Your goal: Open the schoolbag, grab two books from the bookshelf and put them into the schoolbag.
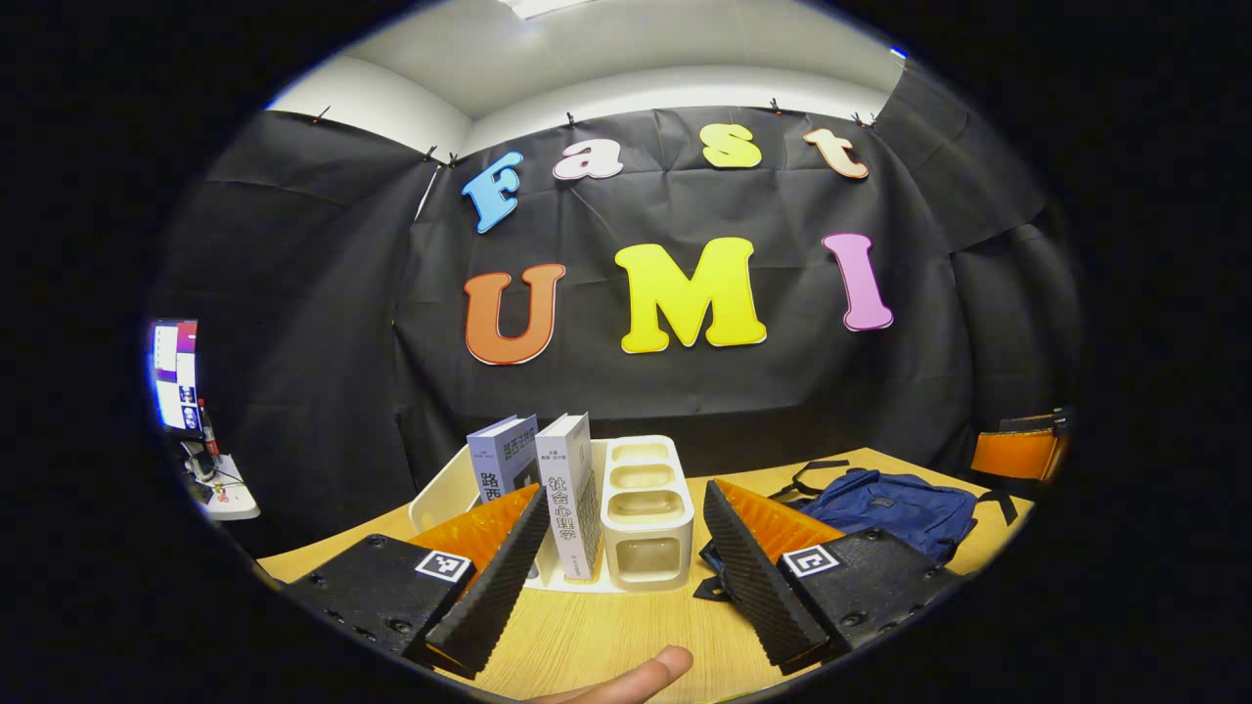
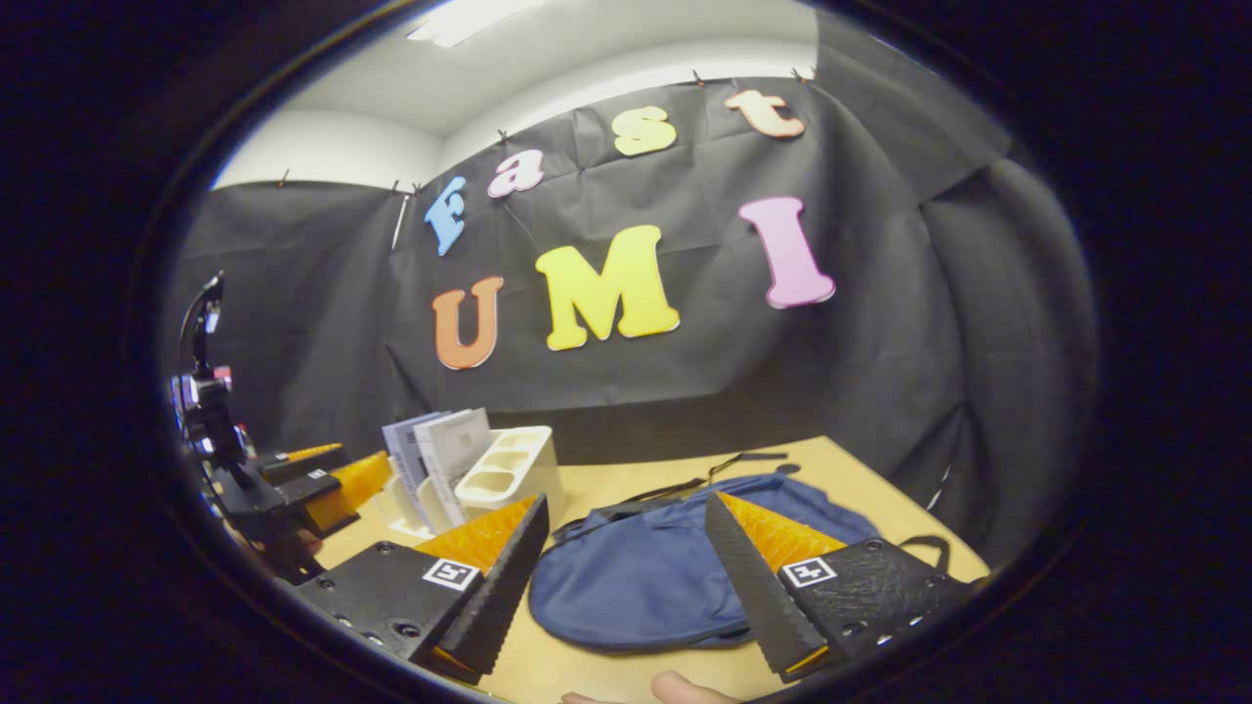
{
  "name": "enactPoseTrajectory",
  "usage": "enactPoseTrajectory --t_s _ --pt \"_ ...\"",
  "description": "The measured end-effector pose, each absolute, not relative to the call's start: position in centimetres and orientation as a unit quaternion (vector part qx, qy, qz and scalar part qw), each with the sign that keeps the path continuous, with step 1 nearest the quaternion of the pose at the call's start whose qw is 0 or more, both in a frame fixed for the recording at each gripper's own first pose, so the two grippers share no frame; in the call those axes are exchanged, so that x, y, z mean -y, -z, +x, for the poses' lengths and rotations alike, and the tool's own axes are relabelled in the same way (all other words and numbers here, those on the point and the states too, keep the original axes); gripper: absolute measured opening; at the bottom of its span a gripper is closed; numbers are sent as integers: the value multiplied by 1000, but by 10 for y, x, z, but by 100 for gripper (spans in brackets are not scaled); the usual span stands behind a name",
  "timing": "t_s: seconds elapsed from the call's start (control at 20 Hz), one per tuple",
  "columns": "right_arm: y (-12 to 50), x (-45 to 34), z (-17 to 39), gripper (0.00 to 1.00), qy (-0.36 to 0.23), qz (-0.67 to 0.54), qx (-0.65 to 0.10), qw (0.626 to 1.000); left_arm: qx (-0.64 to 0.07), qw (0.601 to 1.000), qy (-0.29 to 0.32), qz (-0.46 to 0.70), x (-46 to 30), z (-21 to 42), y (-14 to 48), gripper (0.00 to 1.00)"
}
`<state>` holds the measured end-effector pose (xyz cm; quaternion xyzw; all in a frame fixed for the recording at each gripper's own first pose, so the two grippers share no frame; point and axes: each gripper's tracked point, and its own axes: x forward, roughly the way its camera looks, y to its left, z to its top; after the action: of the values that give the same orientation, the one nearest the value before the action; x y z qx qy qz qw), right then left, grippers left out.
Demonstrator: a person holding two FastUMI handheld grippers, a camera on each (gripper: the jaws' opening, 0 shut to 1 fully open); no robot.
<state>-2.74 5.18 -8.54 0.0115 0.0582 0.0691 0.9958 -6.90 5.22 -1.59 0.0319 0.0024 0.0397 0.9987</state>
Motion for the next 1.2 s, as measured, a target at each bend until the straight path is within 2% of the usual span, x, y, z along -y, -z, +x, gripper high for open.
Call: enactPoseTrajectory --t_s 0.05,0.1,0.2,0.55,0.65,0.75,0.9,1.1,1.15,1.2 --pt "96 -52 -26 93 -64 -4 -73 995 1 999 -43 27 -58 -74 13 99" --pt "108 -50 -25 96 -47 -26 -83 995 3 999 -44 20 -63 -79 12 99" --pt "116 -56 -30 94 -26 -58 -83 995 7 999 -44 8 -71 -88 10 99" --pt "146 -102 -33 93 -16 -103 -89 991 -12 999 -38 10 -92 -106 27 99" --pt "156 -110 -26 92 -12 -120 -96 988 -14 999 -43 23 -100 -112 28 99" --pt "167 -120 -17 97 -8 -137 -97 986 -13 998 -50 31 -108 -116 27 99" --pt "205 -137 2 94 -7 -159 -126 979 -18 998 -48 23 -114 -112 28 99" --pt "249 -150 32 95 3 -204 -166 965 -20 998 -55 23 -133 -103 29 99" --pt "256 -153 39 98 4 -213 -174 961 -22 998 -58 23 -139 -101 33 99" --pt "263 -154 46 94 7 -219 -182 958 -25 998 -60 22 -144 -99 36 99"
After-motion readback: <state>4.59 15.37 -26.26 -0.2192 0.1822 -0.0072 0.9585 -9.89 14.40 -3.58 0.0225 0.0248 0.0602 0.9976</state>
